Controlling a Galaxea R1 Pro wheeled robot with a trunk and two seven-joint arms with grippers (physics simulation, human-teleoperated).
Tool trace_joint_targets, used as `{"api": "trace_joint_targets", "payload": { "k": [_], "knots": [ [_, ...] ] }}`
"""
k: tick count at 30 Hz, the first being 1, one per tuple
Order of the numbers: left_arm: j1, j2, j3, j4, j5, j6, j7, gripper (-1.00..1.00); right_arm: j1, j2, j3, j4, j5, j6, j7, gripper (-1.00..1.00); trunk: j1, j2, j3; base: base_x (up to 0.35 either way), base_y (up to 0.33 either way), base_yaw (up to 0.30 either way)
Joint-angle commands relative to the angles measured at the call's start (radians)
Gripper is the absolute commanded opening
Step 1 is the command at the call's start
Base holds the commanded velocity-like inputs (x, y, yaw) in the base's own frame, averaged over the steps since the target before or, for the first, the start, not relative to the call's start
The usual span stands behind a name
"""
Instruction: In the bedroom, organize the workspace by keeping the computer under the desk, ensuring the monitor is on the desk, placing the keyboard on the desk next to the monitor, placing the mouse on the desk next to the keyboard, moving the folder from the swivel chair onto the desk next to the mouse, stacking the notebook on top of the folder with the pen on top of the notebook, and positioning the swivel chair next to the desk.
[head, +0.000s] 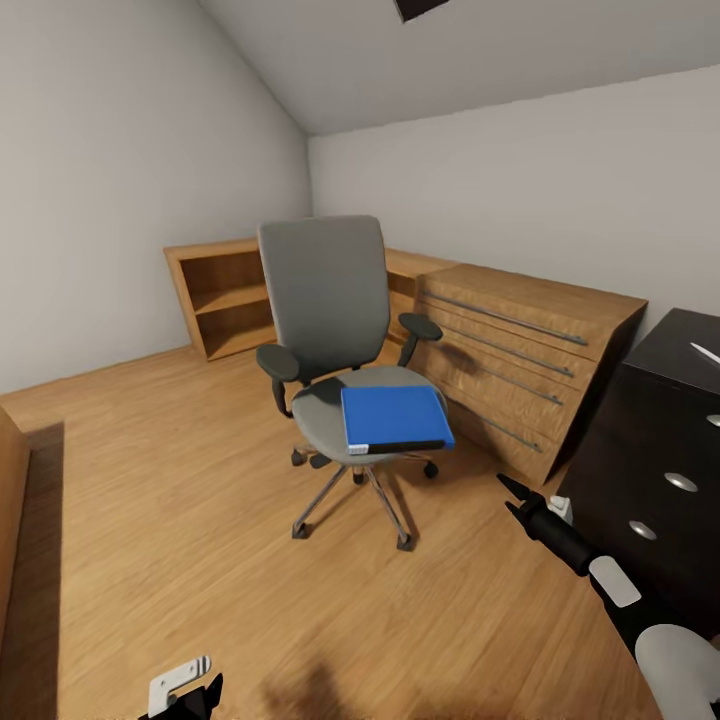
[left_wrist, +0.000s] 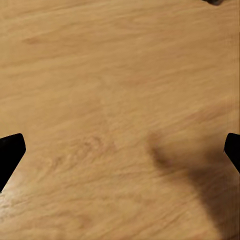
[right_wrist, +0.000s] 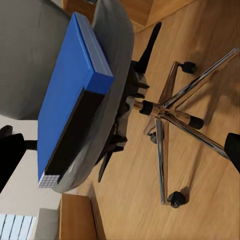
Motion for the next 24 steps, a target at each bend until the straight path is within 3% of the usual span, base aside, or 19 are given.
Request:
{"api": "trace_joint_targets", "payload": {
  "k": [1, 8, 19, 24],
  "knots": [
    [0.0, -0.001, 0.005, -0.002, 0.008, 0.008, -0.008, 1.0, -0.001, 0.0, -0.003, 0.001, -0.006, 0.008, 0.002, 1.0, 0.004, -0.008, -0.004, 0.0, 0.0, 0.0],
    [0.0, -0.002, 0.005, -0.002, 0.008, 0.008, -0.007, 1.0, -0.001, -0.001, -0.003, 0.0, -0.006, 0.008, 0.002, 1.0, 0.031, -0.057, -0.026, 0.0, 0.0, 0.0],
    [0.0, -0.001, 0.007, -0.002, 0.009, 0.007, -0.007, 1.0, -0.001, -0.001, -0.003, 0.0, -0.006, 0.008, 0.002, 1.0, 0.031, -0.057, -0.026, 0.001, 0.0, 0.0],
    [0.0, 0.0, 0.008, -0.002, 0.009, 0.006, -0.007, 1.0, -0.001, 0.0, -0.003, 0.0, -0.006, 0.008, 0.002, 1.0, 0.031, -0.057, -0.026, 0.164, 0.0, 0.0]
  ]
}}
